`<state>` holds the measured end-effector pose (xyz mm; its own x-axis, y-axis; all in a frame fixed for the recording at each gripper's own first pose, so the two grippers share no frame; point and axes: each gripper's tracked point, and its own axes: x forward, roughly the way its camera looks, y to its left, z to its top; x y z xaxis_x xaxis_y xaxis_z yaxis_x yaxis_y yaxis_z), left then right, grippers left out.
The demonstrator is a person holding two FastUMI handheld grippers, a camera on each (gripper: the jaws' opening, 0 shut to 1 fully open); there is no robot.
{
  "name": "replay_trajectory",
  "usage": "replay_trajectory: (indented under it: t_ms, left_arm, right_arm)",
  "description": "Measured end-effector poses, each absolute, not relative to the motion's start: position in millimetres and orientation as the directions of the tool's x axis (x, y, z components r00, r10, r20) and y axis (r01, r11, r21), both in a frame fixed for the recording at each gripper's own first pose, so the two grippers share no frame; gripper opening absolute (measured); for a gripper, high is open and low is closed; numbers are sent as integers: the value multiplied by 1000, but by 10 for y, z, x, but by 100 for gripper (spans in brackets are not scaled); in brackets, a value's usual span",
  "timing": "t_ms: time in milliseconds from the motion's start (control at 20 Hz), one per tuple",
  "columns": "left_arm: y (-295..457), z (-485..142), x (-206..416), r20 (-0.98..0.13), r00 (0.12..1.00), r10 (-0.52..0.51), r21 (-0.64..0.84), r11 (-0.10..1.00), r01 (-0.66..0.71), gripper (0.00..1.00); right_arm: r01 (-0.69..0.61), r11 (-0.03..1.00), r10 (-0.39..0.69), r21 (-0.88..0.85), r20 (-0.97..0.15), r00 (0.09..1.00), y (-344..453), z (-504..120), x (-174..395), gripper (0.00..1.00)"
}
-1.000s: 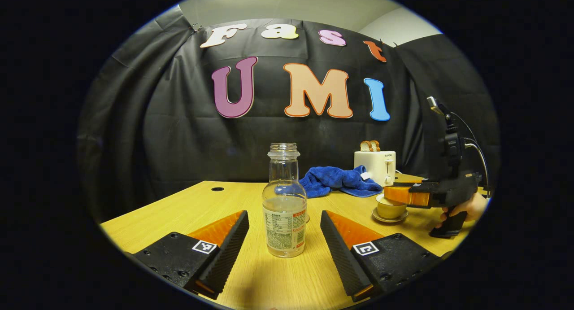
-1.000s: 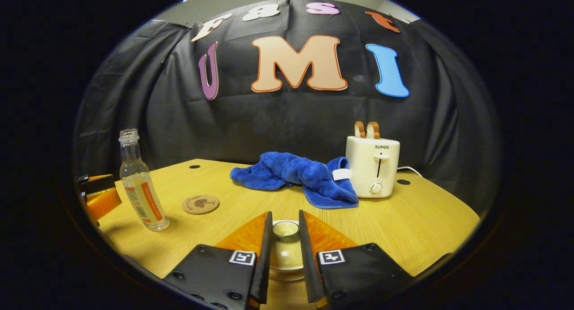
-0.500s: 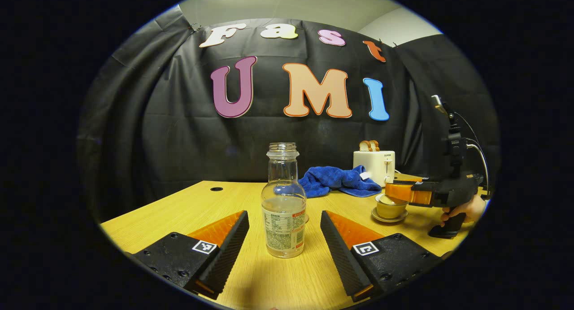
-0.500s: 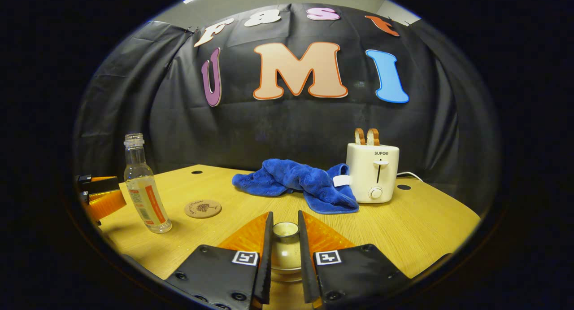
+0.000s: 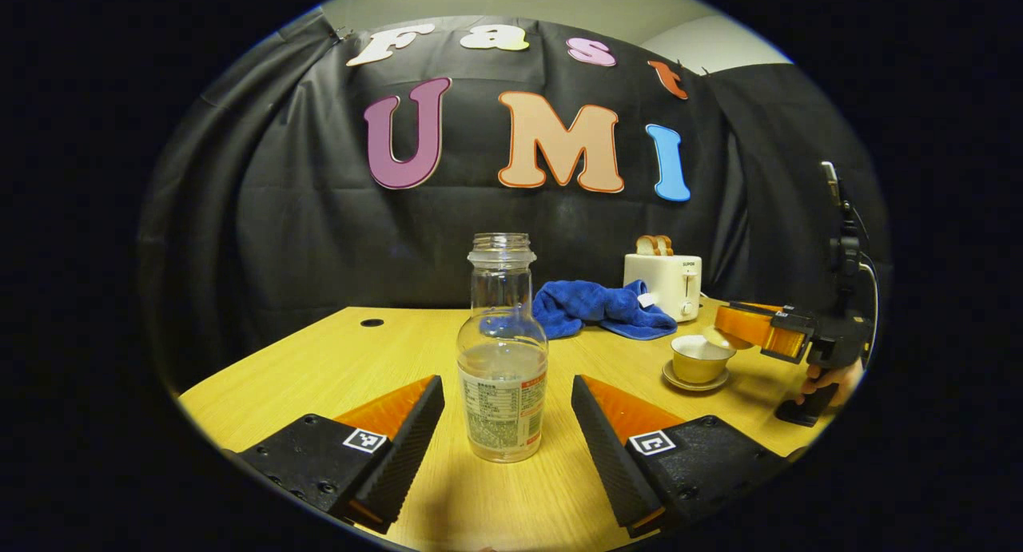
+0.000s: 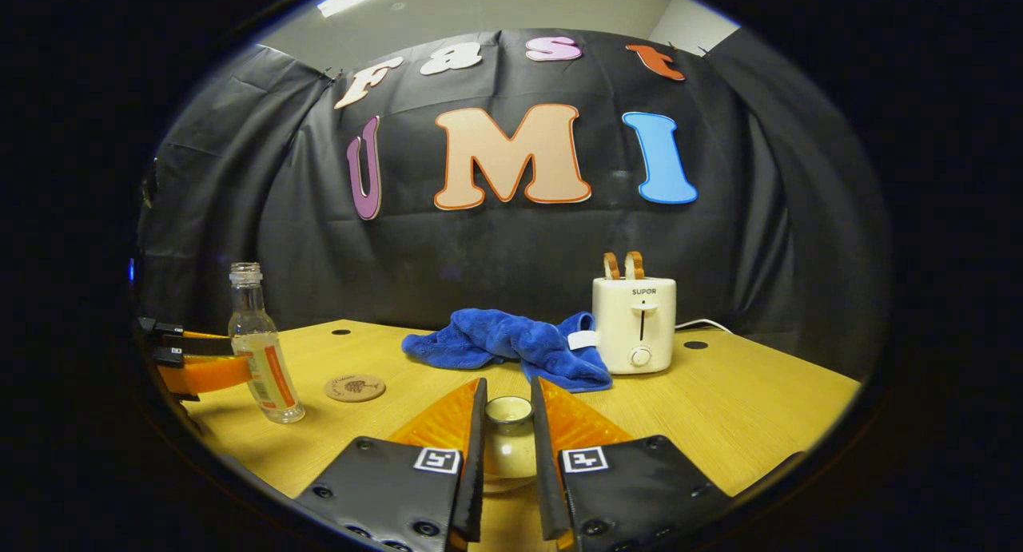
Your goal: Open the teacup lid with one hand, grasp the water bottle and pour water into the teacup with the other hand; after pouring, place the water bottle on the coaster and then close the teacup lid.
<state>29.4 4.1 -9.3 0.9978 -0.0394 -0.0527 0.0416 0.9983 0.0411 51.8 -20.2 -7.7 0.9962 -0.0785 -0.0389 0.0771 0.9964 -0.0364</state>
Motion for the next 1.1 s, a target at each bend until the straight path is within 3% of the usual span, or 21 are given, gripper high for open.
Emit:
replay_trajectory:
  t_ms: [550,750,1100]
  left_arm:
    - [48,-236,627,-148,985,-87,-4,996,87,93]
    - [33,-278,719,-174,981,-82,21,996,87,77]
    - [-6,-286,752,-190,979,-76,73,993,91,73]
  right_arm:
    - [223,974,-224,-46,-28,974,-644,-22,249,32]
    - [262,964,-263,-49,-25,964,-772,-3,212,32]
    - [302,952,-303,-51,-21,953,-1009,1,116,31]
